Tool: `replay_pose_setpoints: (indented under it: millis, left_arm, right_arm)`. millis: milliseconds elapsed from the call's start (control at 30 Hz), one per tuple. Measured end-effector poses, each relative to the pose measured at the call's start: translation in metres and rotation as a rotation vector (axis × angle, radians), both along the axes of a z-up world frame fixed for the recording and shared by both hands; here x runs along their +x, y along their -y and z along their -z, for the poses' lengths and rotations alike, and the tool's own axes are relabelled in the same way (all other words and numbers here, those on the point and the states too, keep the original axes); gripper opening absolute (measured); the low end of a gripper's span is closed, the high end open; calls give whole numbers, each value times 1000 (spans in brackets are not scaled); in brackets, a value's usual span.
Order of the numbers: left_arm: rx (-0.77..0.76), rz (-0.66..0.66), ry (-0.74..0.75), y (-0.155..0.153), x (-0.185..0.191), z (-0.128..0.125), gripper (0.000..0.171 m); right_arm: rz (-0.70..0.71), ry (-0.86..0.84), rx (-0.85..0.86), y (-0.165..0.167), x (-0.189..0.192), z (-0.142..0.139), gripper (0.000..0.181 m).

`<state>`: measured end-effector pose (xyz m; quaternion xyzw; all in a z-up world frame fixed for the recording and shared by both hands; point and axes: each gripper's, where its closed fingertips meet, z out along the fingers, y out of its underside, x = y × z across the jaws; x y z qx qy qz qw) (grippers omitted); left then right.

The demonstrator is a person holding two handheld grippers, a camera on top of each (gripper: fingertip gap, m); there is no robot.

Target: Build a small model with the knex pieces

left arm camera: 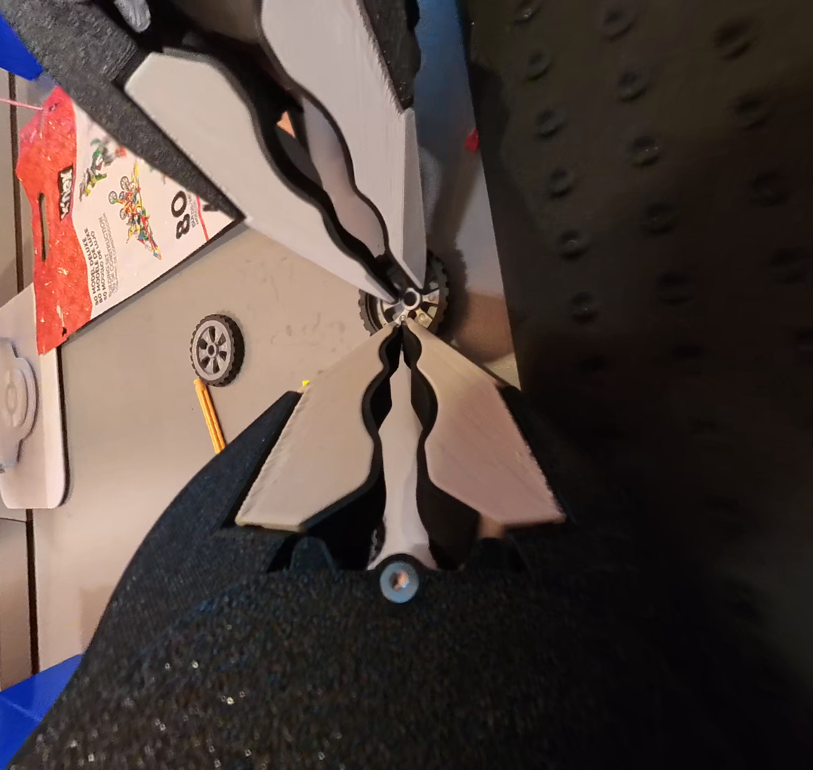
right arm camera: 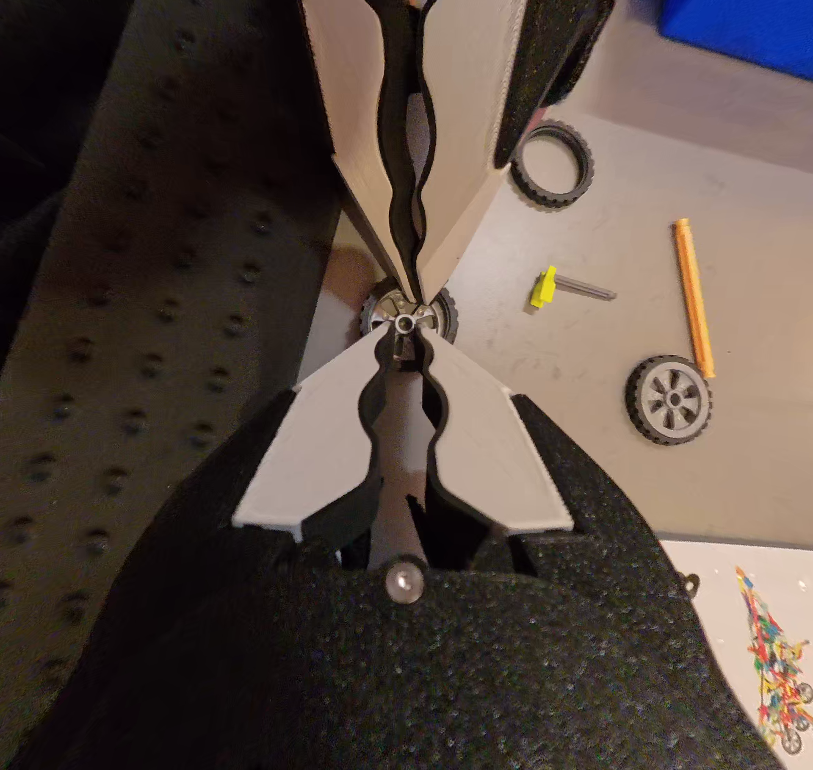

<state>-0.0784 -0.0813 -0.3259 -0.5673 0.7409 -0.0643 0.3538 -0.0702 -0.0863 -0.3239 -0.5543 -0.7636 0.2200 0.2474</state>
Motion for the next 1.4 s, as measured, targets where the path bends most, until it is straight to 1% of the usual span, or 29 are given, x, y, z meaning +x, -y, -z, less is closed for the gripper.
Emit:
replay_pose_setpoints:
  millis: [100,167,367,567,700,767,833,900,967,1033,1133,1267,1300,1333,1367,1400]
  left_arm:
    - [-12,-5,-1,0,2,0,0]
    - [-20,-4,-10,0,2,0,0]
    - [-17,5,-4,0,2,0,0]
    - [36,27,-13,0,2,-1,0]
    - [-53,-1,-17,2,2,-1,0]
    - [-133,-26,-17,5,2,-1,0]
    - [-151,-23,-16,7,3,-2,0]
    - [-101,3,-24,9,3,-1,0]
    - [-25,20,-48,8,3,-1,0]
    - [67,48,-84,8,3,-1,0]
    - [160,77,-55,8,2,-1,0]
    - [241,59,-37,5,0,-1,0]
    - [289,69,-49,4,0,-2,0]
    - [294,56,-51,4,-1,-2,0]
    - [233,20,-36,4,-1,-2,0]
    - [185,16,-40,6,-2,-2,0]
  right_arm:
    - [7,49,-56,-2,2,3,14]
    - [8,56,-71,-2,3,4,14]
    - [-10,29,-20,-1,3,5,15]
    - [14,-13,61,-2,4,4,14]
    - [18,-24,81,-1,4,4,14]
    - [11,-36,86,-1,4,4,14]
    - [6,-50,107,-1,3,4,13]
    - [2,-69,135,-1,4,4,12]
    - [0,-89,145,0,4,5,11]
    - [-12,-105,195,1,4,5,8]
    - [-24,-124,265,1,4,4,6]
    - [-26,-150,342,1,3,4,3]
    - [-22,-159,348,1,3,4,3]
    - [-16,-165,348,1,2,4,2]
    - [-13,-164,347,0,3,3,2]
    - [-9,-159,341,0,2,3,1]
